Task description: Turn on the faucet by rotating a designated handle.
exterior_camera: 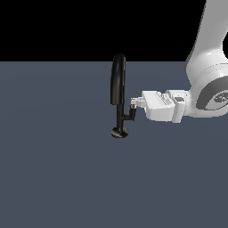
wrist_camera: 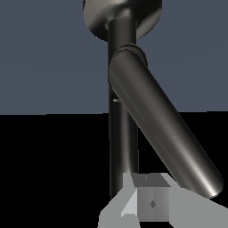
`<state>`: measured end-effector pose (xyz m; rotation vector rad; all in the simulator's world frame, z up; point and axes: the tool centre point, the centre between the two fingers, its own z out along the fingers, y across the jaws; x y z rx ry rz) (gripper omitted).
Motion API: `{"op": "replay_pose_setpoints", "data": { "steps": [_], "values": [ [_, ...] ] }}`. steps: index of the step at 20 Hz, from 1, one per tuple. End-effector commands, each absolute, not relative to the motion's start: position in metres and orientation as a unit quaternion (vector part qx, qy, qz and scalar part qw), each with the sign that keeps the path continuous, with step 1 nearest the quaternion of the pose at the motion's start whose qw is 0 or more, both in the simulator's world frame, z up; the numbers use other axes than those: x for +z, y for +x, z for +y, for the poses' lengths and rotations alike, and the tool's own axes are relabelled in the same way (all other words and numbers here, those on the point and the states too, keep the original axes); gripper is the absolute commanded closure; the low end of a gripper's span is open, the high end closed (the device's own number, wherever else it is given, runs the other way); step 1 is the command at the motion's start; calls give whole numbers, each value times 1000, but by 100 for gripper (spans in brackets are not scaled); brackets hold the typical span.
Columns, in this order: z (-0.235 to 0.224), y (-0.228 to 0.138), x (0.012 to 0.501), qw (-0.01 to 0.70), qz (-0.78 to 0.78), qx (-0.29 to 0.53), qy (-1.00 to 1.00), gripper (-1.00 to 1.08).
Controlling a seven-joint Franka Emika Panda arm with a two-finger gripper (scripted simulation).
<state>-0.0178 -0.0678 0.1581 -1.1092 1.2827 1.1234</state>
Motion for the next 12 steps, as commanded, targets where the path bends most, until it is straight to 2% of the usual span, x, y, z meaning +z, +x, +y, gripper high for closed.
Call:
{"op": "replay_pose_setpoints", "data": {
  "steps": [1, 7, 9, 12],
  "values": [
    [-66, -34, 148, 521, 539, 477, -459, 108],
    [-63, -58, 139, 521, 539, 478, -458, 108],
    [-64, -46, 150, 527, 534, 471, -465, 108],
    [-63, -56, 131, 525, 535, 473, -463, 108]
  ]
}}
